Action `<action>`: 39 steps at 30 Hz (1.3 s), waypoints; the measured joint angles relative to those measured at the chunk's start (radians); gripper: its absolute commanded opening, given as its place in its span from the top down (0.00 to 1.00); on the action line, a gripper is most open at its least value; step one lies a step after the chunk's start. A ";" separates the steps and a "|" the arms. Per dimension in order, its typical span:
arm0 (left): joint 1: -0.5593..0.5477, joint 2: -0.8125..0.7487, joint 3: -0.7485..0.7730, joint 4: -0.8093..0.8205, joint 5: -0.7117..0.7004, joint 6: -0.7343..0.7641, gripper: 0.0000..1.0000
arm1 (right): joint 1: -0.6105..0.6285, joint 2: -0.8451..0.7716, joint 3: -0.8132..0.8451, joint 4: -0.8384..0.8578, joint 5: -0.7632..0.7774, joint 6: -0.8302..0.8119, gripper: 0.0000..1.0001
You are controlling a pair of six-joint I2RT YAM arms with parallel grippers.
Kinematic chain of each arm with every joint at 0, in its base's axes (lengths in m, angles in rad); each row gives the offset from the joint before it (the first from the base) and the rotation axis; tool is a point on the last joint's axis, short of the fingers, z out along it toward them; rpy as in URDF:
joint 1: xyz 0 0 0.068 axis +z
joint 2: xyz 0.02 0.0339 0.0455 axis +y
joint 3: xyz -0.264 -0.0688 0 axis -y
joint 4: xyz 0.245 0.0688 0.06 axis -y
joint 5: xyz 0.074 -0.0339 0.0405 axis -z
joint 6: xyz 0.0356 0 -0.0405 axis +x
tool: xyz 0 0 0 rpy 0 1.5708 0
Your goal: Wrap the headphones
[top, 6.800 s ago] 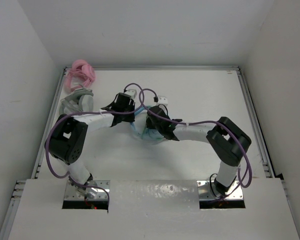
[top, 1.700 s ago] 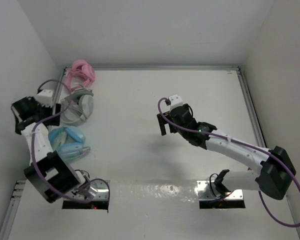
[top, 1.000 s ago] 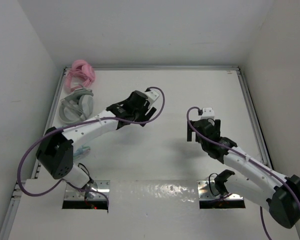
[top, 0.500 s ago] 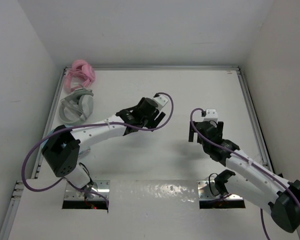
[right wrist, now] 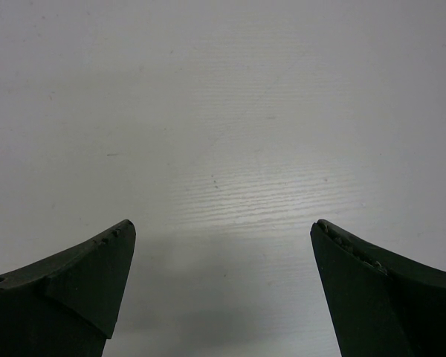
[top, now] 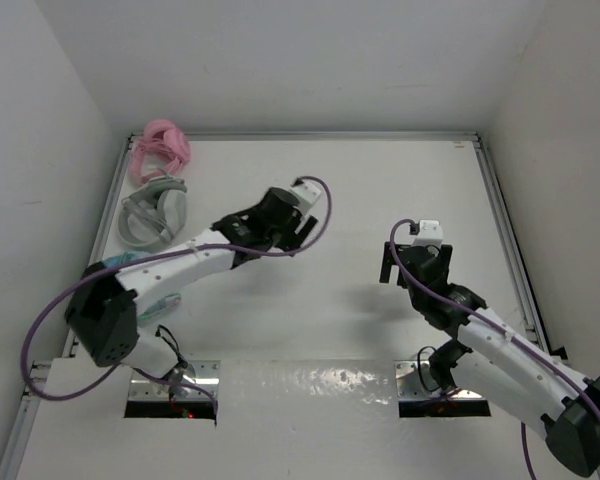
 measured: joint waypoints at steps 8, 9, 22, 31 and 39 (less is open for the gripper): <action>0.429 -0.249 0.071 -0.085 0.024 0.053 0.27 | 0.000 -0.003 0.006 -0.006 -0.012 -0.007 0.01; 0.487 -0.260 0.074 -0.098 0.036 0.058 0.27 | 0.000 -0.004 0.008 -0.006 -0.014 -0.012 0.01; 1.201 -0.324 0.138 -0.227 0.088 0.161 0.21 | 0.000 -0.112 -0.028 0.016 0.007 -0.083 0.01; 1.227 -0.335 0.220 -0.275 0.086 0.233 0.21 | 0.000 -0.156 -0.072 0.017 0.020 -0.104 0.01; 1.227 -0.354 0.250 -0.292 0.082 0.270 0.21 | 0.000 -0.159 -0.079 0.021 0.027 -0.098 0.01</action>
